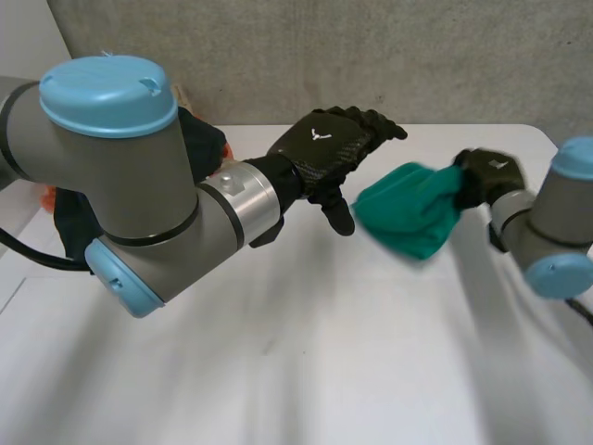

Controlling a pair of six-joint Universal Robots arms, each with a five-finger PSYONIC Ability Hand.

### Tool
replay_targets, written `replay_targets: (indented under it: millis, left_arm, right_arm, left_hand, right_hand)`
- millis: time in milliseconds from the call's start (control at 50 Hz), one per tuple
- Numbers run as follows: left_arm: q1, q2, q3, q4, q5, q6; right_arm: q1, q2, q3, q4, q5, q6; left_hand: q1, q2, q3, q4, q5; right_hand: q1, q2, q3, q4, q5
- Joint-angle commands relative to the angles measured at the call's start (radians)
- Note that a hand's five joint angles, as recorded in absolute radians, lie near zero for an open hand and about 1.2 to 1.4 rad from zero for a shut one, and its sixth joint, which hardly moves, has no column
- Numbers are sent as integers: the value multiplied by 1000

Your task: Fold the laundry.

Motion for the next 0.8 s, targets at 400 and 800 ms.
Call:
replay_targets:
  millis: [400, 800]
  left_arm:
    - [9, 5, -3, 1, -2, 1]
    - [190, 64, 2, 82, -316, 12]
  right_arm:
    - [-318, 491, -839, 256, 60, -59]
    - [-160, -208, 199, -205, -91, -512]
  left_hand:
    - [7, -2, -8, 3, -22]
    - [4, -5, -11, 0, -25]
  right_hand:
    - [-677, -931, -1008, -1023, -996]
    - [-677, -931, -1008, -1023, -996]
